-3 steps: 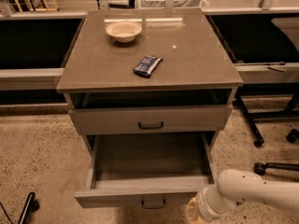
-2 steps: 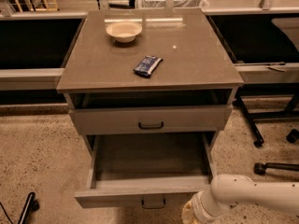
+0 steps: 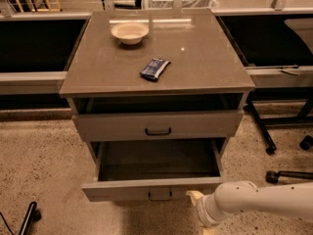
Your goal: Close middle drawer
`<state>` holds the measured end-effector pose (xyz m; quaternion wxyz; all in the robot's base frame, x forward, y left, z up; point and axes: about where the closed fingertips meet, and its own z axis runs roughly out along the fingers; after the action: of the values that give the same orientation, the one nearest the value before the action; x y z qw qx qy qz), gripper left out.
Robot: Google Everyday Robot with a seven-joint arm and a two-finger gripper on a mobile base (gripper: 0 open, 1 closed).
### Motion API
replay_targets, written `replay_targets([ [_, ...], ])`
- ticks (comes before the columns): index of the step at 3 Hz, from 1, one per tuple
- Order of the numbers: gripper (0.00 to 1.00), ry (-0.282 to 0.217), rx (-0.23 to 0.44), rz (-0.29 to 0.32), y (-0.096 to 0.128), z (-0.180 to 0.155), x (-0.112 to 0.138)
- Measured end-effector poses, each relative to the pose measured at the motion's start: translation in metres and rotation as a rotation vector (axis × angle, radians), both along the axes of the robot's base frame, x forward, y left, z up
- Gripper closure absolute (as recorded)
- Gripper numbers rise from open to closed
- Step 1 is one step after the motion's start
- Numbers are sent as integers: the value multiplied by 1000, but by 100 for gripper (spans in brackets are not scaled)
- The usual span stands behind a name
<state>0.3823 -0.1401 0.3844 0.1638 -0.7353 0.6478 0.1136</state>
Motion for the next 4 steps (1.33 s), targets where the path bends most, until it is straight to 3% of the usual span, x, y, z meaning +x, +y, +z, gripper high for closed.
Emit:
replay_targets([
  [1, 0, 0, 0, 0, 0, 0, 0],
  [2, 18, 37, -15, 16, 0, -1, -7],
  [3, 42, 52, 11, 6, -1, -3, -1],
  [4, 65, -6, 66, 4, -3, 0, 25],
])
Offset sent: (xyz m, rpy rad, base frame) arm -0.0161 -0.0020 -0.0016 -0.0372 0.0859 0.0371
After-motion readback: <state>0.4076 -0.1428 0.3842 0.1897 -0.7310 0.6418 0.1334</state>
